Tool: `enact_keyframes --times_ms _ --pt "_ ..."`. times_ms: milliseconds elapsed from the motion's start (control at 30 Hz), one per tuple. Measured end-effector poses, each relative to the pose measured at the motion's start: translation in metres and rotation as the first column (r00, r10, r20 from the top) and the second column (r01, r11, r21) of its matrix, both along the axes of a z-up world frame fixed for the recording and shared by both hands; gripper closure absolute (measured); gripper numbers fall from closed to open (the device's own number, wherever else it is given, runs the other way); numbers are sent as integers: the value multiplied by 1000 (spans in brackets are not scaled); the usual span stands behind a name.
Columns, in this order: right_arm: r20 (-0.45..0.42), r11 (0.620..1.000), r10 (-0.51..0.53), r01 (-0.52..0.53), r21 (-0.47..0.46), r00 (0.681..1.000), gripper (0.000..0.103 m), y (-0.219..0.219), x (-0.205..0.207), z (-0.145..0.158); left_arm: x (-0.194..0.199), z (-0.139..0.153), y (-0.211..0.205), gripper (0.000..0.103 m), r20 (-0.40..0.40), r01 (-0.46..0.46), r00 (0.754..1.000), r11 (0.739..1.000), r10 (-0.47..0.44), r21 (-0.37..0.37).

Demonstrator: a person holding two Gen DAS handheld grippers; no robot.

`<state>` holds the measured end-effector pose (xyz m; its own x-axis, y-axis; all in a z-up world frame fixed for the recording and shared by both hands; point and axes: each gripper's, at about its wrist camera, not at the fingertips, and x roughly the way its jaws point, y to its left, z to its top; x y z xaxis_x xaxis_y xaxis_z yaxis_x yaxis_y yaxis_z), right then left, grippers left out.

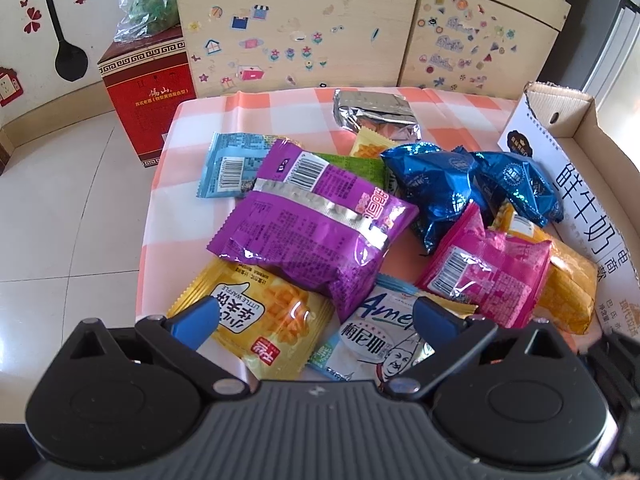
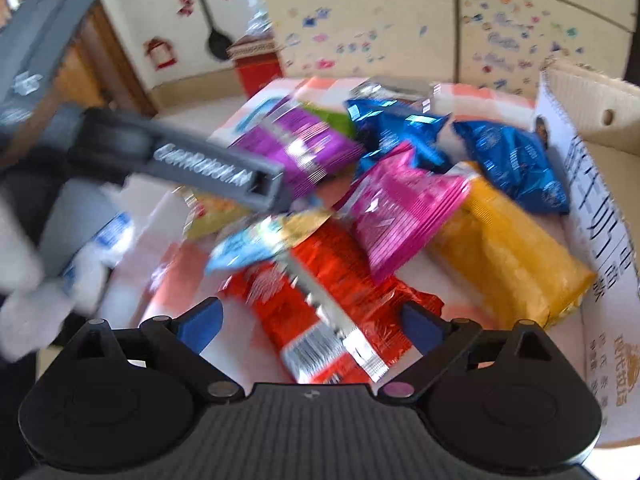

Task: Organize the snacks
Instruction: 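Grasp the red snack packet with the right gripper while left gripper approaches white Ameria packet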

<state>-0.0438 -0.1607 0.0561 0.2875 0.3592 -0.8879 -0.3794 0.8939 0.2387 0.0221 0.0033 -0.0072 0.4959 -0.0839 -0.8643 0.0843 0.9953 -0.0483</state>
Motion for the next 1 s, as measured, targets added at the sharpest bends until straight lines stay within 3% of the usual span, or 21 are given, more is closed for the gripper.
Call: enact_keyframes --times_ms 100,267,433,600,767,900,1000 --pt "-10 999 46 -46 15 999 4 2 -8 5 0 -1 0 1 -2 -1 1000 1000 1 -5" --pt "92 997 21 -14 -79 996 4 5 1 5 -1 -1 -3 1 -1 13 1000 1000 -13 -16" --pt "127 992 34 -18 -128 991 3 14 14 -8 -2 -2 -6 1 -3 55 998 997 -55 -54" --pt "72 987 82 -71 -147 994 1 19 14 -17 0 -4 -7 1 -10 80 997 991 -81 -109" --pt "59 969 121 -105 -223 991 21 20 1 -18 1 -7 -8 1 -16 82 996 991 -84 -110" --pt "17 973 61 -56 -222 998 26 10 -5 -11 -2 -7 -10 1 -12 107 994 988 -109 -114" --pt "-13 969 -44 40 -244 999 27 -4 -9 -7 -7 -5 -15 1 0 168 986 979 -169 -116"
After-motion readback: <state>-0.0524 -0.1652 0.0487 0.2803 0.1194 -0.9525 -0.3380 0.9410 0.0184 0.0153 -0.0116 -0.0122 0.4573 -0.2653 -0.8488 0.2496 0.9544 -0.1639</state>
